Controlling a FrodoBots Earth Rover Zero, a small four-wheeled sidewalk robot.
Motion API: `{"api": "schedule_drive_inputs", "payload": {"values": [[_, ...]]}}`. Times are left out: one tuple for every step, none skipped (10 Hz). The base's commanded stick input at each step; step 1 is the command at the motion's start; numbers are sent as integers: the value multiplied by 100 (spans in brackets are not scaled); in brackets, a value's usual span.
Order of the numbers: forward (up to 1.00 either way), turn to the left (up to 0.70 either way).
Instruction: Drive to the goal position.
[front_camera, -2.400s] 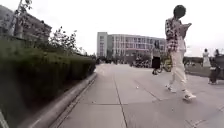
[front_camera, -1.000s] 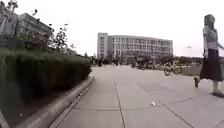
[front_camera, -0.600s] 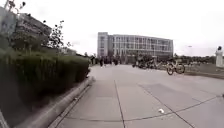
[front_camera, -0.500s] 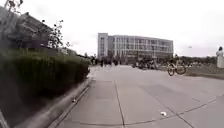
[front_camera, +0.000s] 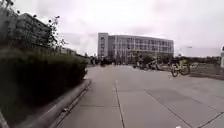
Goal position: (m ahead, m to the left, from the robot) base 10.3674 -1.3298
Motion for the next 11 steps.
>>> {"api": "schedule_drive_inputs", "payload": {"values": [[70,0],[70,0],[70,0],[70,0],[70,0],[70,0],[70,-4],[70,-11],[70,-12],[70,-12],[70,-12]]}}
